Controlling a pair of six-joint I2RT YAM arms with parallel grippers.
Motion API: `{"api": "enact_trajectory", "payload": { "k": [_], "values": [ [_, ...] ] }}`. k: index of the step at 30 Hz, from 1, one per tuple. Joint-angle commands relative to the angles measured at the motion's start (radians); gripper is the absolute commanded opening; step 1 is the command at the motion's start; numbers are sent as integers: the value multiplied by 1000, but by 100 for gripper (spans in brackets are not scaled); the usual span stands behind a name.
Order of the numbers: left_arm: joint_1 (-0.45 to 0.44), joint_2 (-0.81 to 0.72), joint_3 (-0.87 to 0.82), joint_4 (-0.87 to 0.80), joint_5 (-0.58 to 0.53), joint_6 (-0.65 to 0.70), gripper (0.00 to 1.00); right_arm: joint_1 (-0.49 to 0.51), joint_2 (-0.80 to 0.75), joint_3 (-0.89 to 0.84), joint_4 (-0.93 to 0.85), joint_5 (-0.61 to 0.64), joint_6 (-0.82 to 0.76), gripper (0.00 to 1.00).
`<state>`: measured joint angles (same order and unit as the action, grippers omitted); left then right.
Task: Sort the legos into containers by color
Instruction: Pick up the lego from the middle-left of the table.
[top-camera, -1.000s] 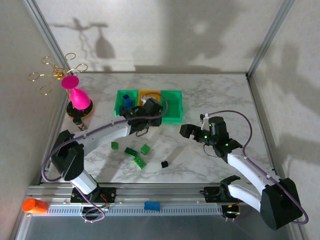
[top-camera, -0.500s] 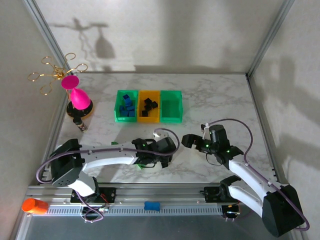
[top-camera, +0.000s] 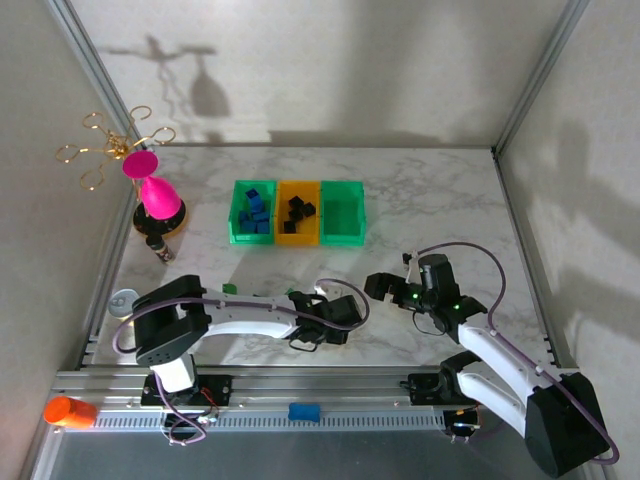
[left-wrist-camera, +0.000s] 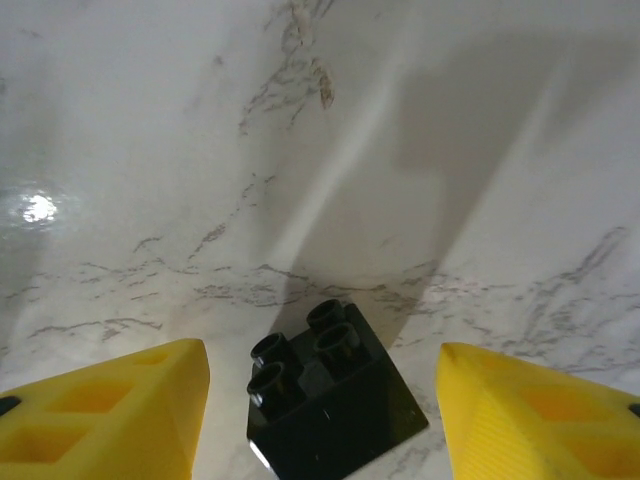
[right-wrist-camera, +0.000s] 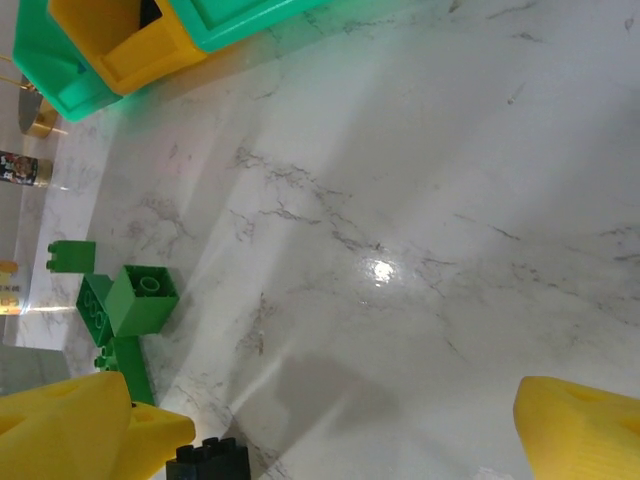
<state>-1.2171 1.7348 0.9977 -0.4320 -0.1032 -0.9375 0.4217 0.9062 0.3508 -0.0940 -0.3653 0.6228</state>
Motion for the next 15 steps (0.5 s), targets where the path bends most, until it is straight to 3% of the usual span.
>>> {"api": "enact_trajectory", "payload": {
  "k": [1, 15],
  "values": [
    [-17, 22, -4, 32, 8, -38, 59, 3, -13, -9, 17, 6, 7, 99],
    [-18, 20, 2, 22, -18, -27, 44, 2, -13, -9, 22, 13, 8, 99]
  ]
}}
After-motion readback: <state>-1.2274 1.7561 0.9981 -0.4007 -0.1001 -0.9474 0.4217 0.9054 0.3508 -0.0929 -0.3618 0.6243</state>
